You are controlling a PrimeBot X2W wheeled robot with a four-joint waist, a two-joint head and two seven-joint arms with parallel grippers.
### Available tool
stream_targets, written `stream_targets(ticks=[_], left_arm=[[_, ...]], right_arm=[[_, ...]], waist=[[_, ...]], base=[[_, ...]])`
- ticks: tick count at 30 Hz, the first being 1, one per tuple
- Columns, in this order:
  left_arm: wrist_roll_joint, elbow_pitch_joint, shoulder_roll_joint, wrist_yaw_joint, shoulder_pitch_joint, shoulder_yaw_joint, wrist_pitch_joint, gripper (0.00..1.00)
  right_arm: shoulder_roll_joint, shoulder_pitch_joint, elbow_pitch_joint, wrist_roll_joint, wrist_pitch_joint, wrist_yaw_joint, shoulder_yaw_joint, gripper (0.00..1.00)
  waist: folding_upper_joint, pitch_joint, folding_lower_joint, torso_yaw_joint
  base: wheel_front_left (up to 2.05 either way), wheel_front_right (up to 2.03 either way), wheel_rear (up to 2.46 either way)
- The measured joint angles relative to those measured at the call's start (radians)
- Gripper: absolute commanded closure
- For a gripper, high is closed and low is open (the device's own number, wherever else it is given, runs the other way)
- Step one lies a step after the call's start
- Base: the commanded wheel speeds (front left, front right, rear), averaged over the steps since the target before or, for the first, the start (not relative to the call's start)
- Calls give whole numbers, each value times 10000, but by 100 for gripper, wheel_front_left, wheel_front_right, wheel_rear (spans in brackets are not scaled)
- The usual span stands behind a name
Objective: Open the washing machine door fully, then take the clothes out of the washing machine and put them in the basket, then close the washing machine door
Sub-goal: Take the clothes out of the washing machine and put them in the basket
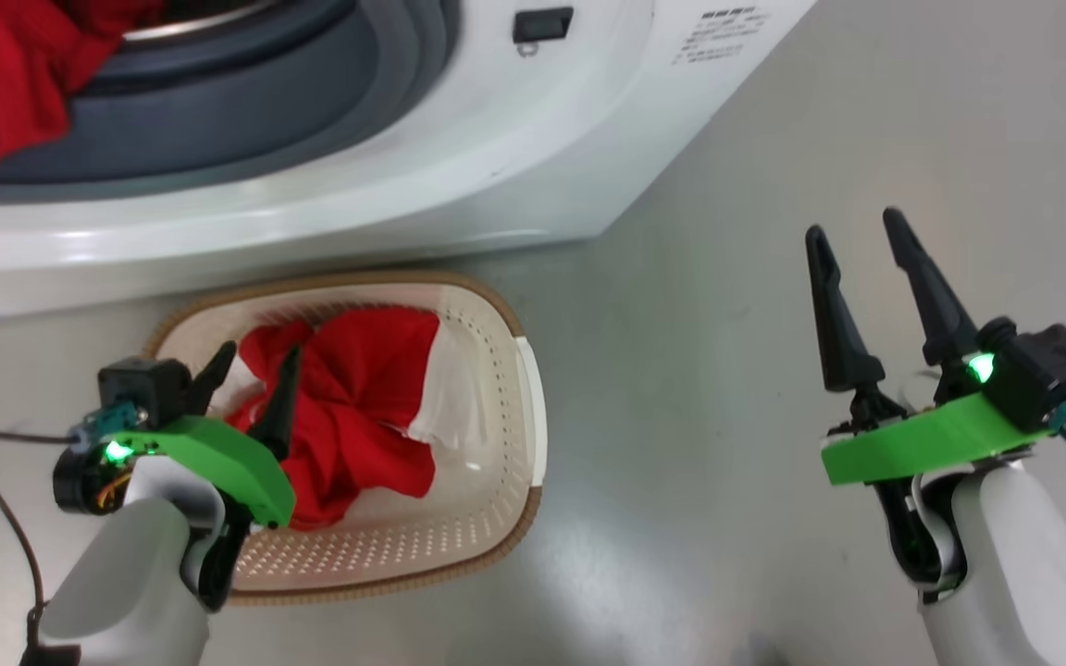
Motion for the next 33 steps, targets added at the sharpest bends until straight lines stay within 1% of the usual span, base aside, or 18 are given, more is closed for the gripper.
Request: stream_targets(ticks=[7, 12, 27, 33], left_arm=[[556, -867, -96, 0, 702, 997, 0, 0], [1009, -1632, -328, -2, 1132, 1453, 0, 0], [2429, -3833, -431, -2, 2963, 2941, -8, 0], [2824, -4608, -656, -2, 3800, 3415, -6, 0]], right_arm=[[2, 389, 188, -15, 0, 0, -31, 0], [2, 657, 276, -94, 0, 2, -58, 0], [8, 1760, 591, -190, 0, 0, -221, 0], [19, 2275, 667, -278, 0, 0, -326, 0]], waist=[[0, -754, 0, 183], [0, -1255, 0, 295], [0, -2876, 0, 448], [0, -3590, 0, 516]], base=[[0, 0, 0], [0, 0, 0], [0, 0, 0], [0, 0, 0]])
